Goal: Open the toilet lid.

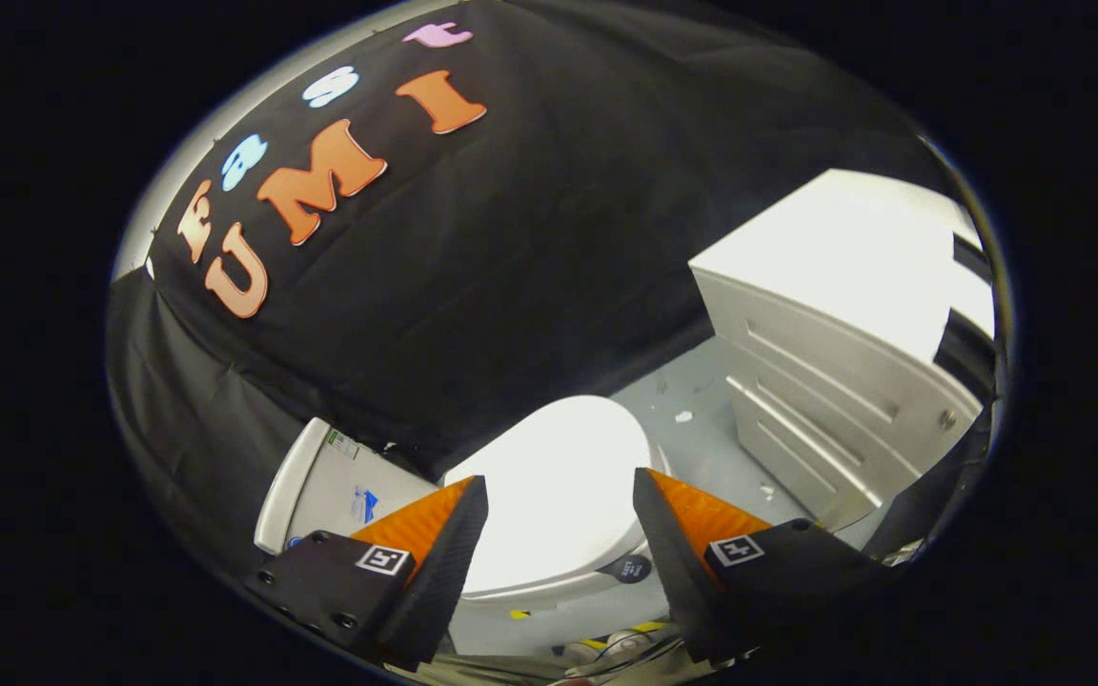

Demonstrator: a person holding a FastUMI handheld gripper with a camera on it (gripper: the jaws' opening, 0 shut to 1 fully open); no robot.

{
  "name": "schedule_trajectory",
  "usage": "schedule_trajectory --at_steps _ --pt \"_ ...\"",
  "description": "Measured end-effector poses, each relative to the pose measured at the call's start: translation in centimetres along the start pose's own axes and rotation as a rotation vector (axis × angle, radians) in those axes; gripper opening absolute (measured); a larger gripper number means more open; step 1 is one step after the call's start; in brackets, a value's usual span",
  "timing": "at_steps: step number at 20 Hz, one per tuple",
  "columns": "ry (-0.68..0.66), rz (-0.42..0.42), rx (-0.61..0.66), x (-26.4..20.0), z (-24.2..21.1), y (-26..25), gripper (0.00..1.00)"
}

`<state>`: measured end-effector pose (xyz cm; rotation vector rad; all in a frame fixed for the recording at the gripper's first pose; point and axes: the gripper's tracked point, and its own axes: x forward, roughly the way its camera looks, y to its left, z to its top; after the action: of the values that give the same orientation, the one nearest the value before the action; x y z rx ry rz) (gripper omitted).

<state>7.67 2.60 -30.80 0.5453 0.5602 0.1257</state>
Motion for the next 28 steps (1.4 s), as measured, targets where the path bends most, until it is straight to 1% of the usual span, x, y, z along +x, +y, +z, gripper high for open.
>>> schedule_trajectory --at_steps 4,7,9,11,12,14,16,19,22,25,26,28 --pt "0.144 -0.005 0.099 3.1 -5.7 -3.3 0.98" --pt "0.246 -0.033 0.178 5.0 -10.3 -6.1 0.97" --pt "0.299 -0.070 0.201 6.2 -13.1 -8.0 0.97" --pt "0.342 -0.066 0.210 7.0 -15.0 -8.6 0.96" --pt "0.369 -0.064 0.219 7.3 -15.9 -8.7 0.94" --pt "0.403 -0.079 0.244 8.0 -17.2 -9.5 0.86" --pt "0.410 -0.081 0.287 9.0 -17.8 -9.9 0.78" --pt "0.412 -0.070 0.341 9.9 -18.2 -9.9 0.65" --pt "0.447 -0.045 0.356 10.6 -18.9 -9.6 0.53" --pt "0.467 -0.059 0.356 11.2 -19.5 -10.2 0.53" --pt "0.461 -0.036 0.374 11.4 -19.4 -10.0 0.53" --pt "0.457 -0.016 0.418 11.4 -19.4 -9.9 0.39"
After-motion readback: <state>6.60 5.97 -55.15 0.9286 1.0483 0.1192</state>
